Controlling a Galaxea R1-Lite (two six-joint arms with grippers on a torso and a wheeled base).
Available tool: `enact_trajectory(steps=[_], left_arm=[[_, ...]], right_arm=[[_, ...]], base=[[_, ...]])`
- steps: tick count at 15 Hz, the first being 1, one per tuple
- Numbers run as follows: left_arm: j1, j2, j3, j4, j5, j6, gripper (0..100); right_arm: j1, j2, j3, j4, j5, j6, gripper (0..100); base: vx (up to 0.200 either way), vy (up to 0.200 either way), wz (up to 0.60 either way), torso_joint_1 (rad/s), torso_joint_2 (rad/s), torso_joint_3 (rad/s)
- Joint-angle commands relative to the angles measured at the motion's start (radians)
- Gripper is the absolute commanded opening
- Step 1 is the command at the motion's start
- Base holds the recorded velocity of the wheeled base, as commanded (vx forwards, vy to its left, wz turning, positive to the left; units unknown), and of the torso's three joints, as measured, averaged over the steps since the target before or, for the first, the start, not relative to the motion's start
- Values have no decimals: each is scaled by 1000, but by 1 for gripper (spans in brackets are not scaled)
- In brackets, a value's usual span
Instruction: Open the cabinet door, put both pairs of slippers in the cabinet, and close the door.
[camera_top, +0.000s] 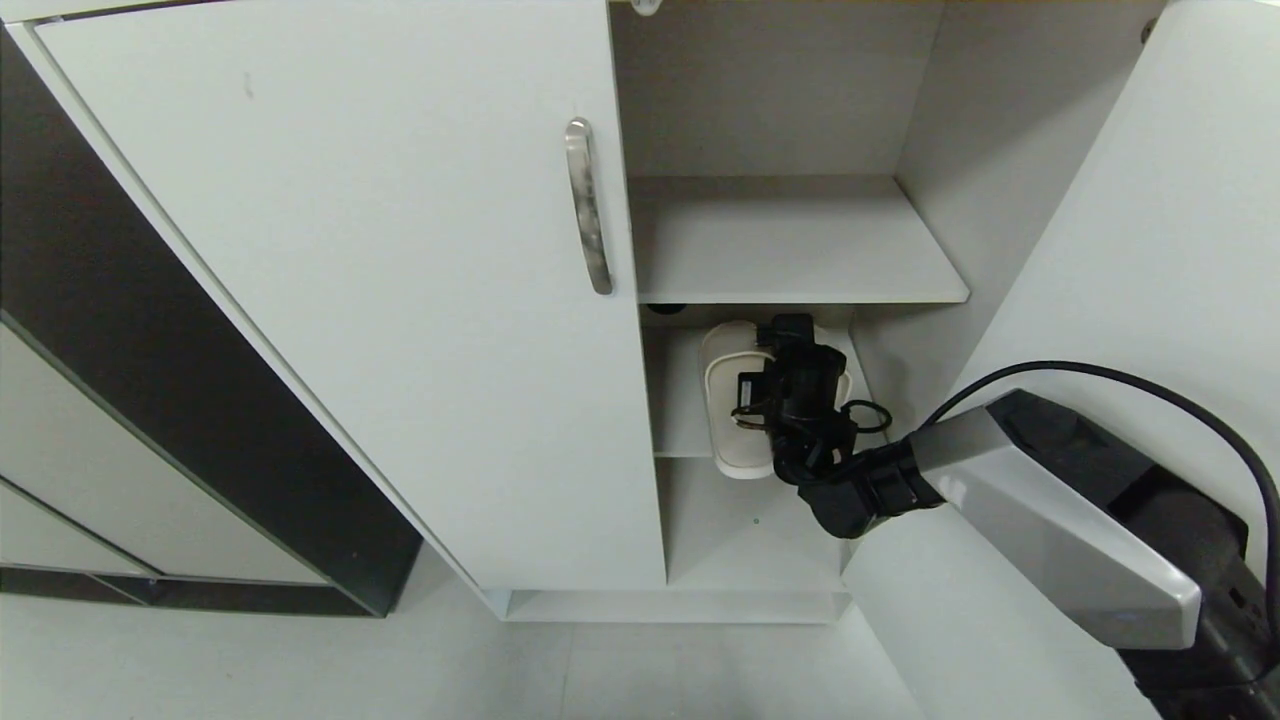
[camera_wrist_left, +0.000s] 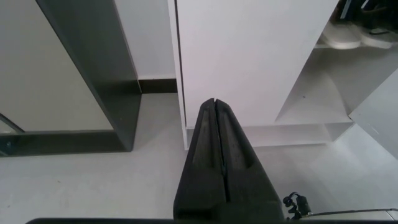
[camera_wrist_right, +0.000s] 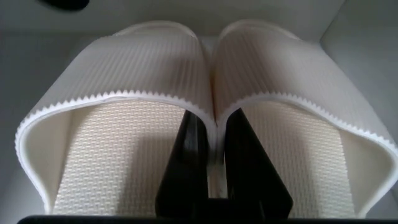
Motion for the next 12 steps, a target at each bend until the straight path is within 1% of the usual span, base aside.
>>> enact_trajectory(steps=[1,3,4,7,9,10,11,12], left_arm=[[0,1,0,0,0,0,0],[1,1,0,0,0,0,0],[1,1,0,0,0,0,0],[1,1,0,0,0,2,0],[1,1,0,0,0,2,0],[1,1,0,0,0,3,0],[1,1,0,0,0,3,0],[1,1,0,0,0,3,0]], right_arm=[[-3,20,-19,2,0,1,0],[-5,29,-28,2,0,1,0],[-5,40,-41,-1,0,2,100],[-6,43,-47,0,-3,4,100],[0,10,4,-8,-7,8,100],[9,-48,97,-15,-6,10,100],[28,-120,208,-52,-7,19,100],[41,-166,282,-84,-10,21,100]], base=[[0,0,0,0,0,0],[0,0,0,0,0,0],[0,0,0,0,0,0],[0,0,0,0,0,0],[0,0,0,0,0,0],[0,0,0,0,0,0],[0,0,0,0,0,0],[0,0,0,0,0,0]])
